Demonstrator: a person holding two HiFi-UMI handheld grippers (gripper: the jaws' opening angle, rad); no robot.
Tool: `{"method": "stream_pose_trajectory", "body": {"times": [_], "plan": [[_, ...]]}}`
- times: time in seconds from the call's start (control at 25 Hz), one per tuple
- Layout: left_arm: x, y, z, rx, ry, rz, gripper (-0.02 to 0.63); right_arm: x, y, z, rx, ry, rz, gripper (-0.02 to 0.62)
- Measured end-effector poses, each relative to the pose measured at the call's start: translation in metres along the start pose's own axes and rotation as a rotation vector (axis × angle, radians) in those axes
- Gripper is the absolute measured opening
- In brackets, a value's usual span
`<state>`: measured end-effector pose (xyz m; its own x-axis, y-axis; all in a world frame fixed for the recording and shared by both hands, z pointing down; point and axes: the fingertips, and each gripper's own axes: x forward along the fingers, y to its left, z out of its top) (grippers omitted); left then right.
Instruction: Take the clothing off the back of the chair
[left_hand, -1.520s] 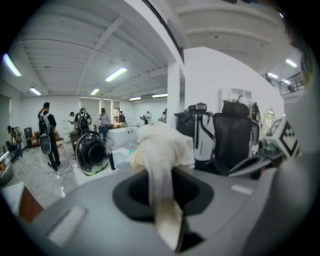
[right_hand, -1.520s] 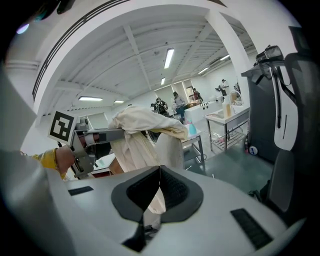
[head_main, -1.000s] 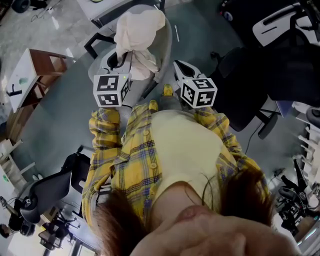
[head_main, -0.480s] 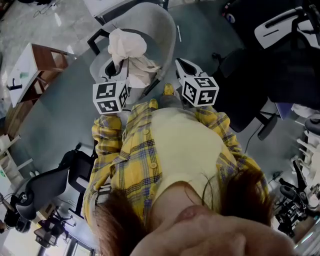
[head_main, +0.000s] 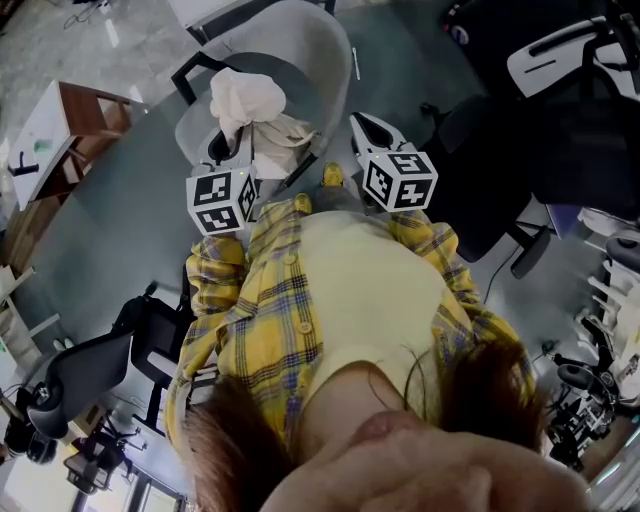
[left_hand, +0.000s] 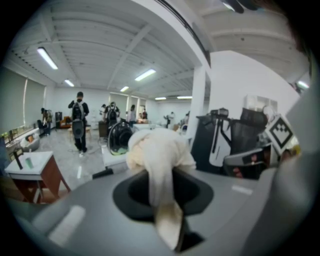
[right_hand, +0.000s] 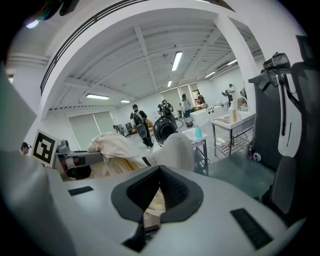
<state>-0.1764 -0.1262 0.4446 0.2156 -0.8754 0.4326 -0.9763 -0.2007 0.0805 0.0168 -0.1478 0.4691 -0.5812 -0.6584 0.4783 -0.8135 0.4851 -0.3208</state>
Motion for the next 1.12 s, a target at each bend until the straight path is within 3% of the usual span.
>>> {"method": "stream_pose_trajectory", "body": {"times": [0.48, 1.12], "plan": [[0.002, -0.002, -0.018, -0.037, 0.073, -0.006, 0.074, 0.001, 0.002, 0.003, -0.022, -0.001, 0.008, 0.012], [0.010, -0.015, -0.014, -0.033, 0.082, -0.049, 0.074, -0.001, -0.005, 0.004, 0.000, -0.004, 0.002, 0.012]]}}
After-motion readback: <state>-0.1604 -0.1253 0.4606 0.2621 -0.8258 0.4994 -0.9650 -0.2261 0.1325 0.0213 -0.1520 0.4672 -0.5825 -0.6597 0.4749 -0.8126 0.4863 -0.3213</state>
